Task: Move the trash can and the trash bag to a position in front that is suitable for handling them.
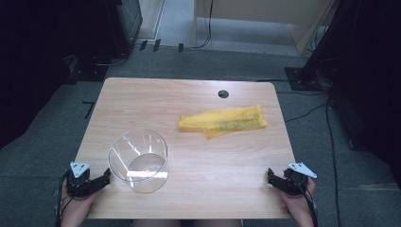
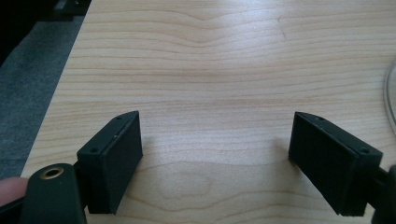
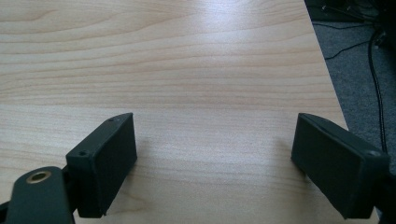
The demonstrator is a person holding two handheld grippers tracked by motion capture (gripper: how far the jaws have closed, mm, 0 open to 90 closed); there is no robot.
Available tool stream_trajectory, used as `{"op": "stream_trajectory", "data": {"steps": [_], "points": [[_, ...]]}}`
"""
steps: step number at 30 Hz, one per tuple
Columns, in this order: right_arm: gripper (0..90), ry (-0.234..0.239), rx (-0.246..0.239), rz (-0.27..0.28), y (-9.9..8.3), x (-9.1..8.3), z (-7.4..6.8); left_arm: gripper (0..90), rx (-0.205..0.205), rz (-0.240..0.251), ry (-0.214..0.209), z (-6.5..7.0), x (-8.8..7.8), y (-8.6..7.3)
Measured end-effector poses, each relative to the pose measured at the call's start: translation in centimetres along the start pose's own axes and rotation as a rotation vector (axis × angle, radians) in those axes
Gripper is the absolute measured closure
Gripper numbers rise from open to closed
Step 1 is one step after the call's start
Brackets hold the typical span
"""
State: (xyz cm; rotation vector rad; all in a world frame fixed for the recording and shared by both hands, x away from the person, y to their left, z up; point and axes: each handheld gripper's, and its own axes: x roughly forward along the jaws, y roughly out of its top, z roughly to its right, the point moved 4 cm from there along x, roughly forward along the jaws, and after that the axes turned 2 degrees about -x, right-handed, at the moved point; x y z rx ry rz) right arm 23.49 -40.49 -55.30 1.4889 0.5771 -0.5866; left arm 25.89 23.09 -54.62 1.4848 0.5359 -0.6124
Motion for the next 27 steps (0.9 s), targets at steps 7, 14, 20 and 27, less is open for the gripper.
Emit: {"op": "stream_trajectory", "data": {"steps": [7, 14, 20, 27], "points": [[15.1, 0.002, 0.001, 0.001, 0.0, 0.0, 0.0, 28.6, -0.020, 0.038, -0.023, 0.8, -0.3, 0.1], [29.0, -0.003, 0.003, 0.026, -0.1, -0.4, 0.0, 33.0, -0.056, 0.108, -0.066, 2.6, -0.7, 1.5], [37.3, -0.004, -0.033, 0.060, -0.1, -0.7, -0.5, 40.9, -0.038, 0.153, -0.091, 4.1, -1.2, 2.2], [39.2, -0.005, -0.013, 0.119, 0.3, -1.1, -0.9, 48.7, -0.049, 0.149, -0.119, 4.6, -1.0, 2.3]]}}
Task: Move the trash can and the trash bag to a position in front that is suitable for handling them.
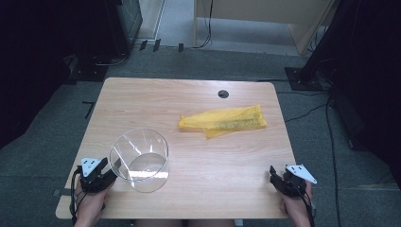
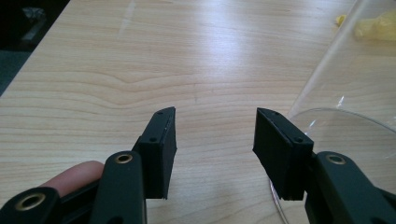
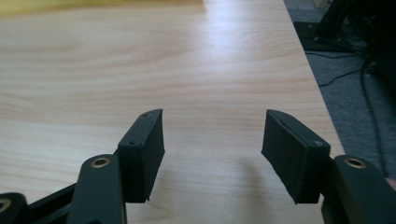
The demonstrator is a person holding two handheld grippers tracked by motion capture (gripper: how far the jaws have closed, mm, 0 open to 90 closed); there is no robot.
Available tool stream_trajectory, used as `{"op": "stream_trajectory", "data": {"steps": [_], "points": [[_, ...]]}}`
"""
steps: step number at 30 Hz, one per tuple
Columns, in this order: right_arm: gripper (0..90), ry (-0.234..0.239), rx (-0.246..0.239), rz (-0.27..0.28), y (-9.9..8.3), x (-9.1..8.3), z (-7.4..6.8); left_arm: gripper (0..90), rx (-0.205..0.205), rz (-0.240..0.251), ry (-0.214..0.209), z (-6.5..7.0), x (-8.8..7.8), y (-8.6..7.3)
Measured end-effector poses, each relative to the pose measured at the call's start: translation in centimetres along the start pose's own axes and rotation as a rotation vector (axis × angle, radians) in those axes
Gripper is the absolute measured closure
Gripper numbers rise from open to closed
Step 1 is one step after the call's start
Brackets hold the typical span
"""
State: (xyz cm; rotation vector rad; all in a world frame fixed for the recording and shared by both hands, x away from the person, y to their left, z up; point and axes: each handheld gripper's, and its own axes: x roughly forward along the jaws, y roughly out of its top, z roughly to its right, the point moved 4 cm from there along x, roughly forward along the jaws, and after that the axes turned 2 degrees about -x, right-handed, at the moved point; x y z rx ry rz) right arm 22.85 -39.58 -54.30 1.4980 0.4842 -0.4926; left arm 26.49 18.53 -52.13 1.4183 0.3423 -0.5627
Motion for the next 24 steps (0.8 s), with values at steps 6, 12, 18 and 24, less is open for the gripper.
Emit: {"op": "stream_trajectory", "data": {"steps": [6, 12, 18, 24], "points": [[39.1, 0.052, 0.038, 0.046, 0.7, -0.7, -1.7, 49.2, 0.010, 0.000, -0.029, 1.4, 0.4, 0.2], [39.1, 0.140, 0.062, 0.054, 1.7, -0.6, -4.6, 47.9, 0.034, -0.008, -0.057, 2.5, 0.9, 0.1], [39.5, 0.185, 0.046, 0.063, 3.0, 0.2, -8.4, 48.5, 0.045, -0.010, -0.072, 4.0, 1.4, 0.1], [39.9, 0.227, 0.026, 0.068, 4.1, 0.5, -11.8, 48.8, 0.067, -0.019, -0.083, 5.5, 1.8, 0.0]]}}
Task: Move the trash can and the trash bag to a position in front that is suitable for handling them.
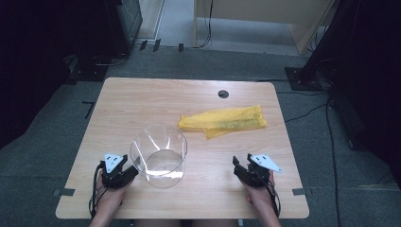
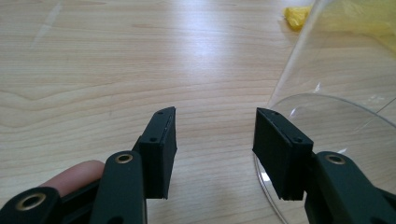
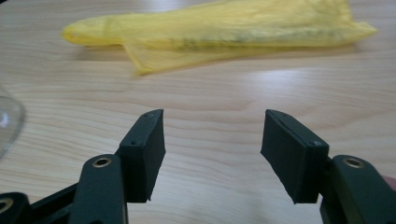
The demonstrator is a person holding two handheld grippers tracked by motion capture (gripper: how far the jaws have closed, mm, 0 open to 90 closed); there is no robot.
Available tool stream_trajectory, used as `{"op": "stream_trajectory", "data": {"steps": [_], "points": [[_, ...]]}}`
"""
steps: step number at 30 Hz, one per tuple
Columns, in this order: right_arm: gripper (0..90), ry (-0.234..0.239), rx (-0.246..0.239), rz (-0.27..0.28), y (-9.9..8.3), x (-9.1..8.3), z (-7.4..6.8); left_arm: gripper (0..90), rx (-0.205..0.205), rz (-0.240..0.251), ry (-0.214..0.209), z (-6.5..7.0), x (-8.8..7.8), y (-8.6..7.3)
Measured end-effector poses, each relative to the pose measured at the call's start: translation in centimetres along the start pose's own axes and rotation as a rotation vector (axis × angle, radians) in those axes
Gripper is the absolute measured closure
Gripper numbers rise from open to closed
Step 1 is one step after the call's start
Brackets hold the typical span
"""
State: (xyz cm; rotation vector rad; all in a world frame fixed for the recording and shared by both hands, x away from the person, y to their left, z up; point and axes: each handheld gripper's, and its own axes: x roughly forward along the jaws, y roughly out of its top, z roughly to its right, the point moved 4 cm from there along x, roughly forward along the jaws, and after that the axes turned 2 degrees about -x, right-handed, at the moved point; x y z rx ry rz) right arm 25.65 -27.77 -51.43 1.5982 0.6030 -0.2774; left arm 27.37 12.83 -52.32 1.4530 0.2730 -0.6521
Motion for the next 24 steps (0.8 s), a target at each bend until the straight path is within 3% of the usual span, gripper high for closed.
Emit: {"op": "stream_trajectory", "data": {"steps": [11, 24], "points": [[39.7, 0.063, -0.008, 0.003, 1.1, 2.0, -4.5, 49.5, -0.002, -0.012, -0.005, 0.9, 0.1, -0.1], [38.8, 0.128, -0.073, -0.004, 0.9, 2.1, -8.1, 49.0, 0.046, -0.027, -0.062, 4.3, 0.5, -0.6]]}}
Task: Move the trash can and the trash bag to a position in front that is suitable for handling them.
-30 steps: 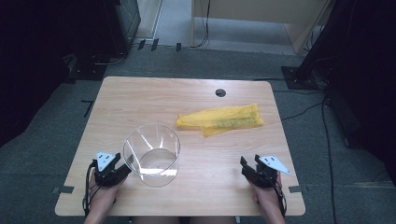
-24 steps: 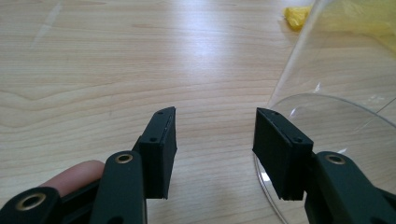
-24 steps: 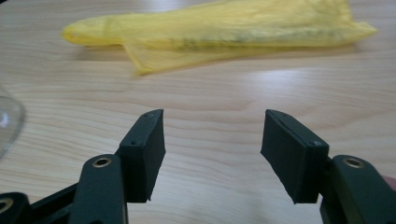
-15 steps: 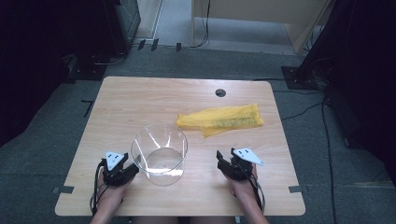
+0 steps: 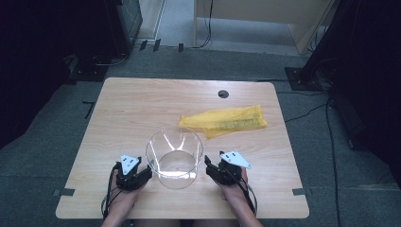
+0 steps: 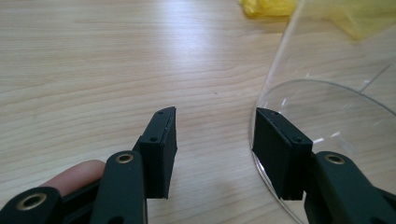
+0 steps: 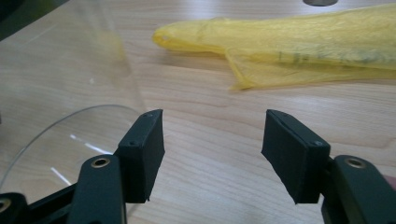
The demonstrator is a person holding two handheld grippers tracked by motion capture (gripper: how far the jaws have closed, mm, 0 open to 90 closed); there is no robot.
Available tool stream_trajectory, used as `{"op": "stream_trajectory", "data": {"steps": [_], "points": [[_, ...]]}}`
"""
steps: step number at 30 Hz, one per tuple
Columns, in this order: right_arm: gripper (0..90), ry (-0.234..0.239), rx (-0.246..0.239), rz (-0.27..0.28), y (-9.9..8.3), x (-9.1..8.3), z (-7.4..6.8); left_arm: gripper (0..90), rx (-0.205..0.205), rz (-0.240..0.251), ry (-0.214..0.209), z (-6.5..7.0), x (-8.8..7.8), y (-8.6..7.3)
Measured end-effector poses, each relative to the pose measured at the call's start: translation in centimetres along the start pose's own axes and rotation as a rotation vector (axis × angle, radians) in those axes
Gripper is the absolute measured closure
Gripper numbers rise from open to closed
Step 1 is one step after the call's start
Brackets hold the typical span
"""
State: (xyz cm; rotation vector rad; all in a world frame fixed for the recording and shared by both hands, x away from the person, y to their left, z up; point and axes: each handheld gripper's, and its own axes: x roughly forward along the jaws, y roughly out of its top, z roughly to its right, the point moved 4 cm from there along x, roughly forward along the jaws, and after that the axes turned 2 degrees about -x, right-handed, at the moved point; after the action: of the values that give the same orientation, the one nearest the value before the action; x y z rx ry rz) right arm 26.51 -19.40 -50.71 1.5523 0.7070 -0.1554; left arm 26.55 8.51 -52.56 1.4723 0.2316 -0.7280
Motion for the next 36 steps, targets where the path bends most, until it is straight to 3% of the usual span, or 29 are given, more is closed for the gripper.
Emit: {"op": "stream_trajectory", "data": {"steps": [4, 8, 13, 16, 19, 23, 26, 31, 33, 36], "points": [[40.1, -0.004, -0.014, -0.002, -0.1, 0.0, -0.2, 49.9, 0.027, -0.006, -0.013, 1.1, -0.1, -0.1], [40.0, -0.006, 0.018, -0.004, -0.1, -0.1, 0.7, 48.9, 0.037, -0.004, -0.024, 1.9, -0.1, -0.3], [42.6, -0.018, 0.024, 0.002, -0.2, -0.2, 1.3, 49.4, 0.050, -0.002, -0.038, 2.5, -0.1, -0.5], [38.6, -0.005, 0.013, -0.002, -0.3, -0.2, 1.5, 42.7, 0.044, 0.000, -0.055, 1.9, -0.1, -0.4], [35.7, 0.000, 0.006, -0.009, -0.1, -0.2, 2.4, 39.1, 0.031, -0.007, -0.006, -0.3, 0.1, -0.4], [35.0, -0.080, 0.034, 0.022, 1.4, 0.1, 5.8, 38.4, -0.028, -0.014, 0.069, -3.7, 0.5, -0.5], [34.2, -0.175, 0.035, 0.024, 2.7, 1.6, 8.7, 36.7, -0.062, -0.022, 0.079, -4.6, 0.6, -0.6], [38.0, -0.270, 0.054, -0.007, 4.2, 5.1, 12.1, 33.2, 0.017, -0.055, 0.099, -4.0, 0.9, -0.8], [42.2, -0.318, 0.042, -0.011, 4.9, 6.2, 13.0, 31.9, 0.047, -0.074, 0.131, -4.1, 1.0, -0.9], [45.7, -0.330, 0.053, -0.002, 6.0, 7.7, 14.1, 26.4, 0.017, -0.112, 0.127, -4.7, 1.1, -1.0]]}}
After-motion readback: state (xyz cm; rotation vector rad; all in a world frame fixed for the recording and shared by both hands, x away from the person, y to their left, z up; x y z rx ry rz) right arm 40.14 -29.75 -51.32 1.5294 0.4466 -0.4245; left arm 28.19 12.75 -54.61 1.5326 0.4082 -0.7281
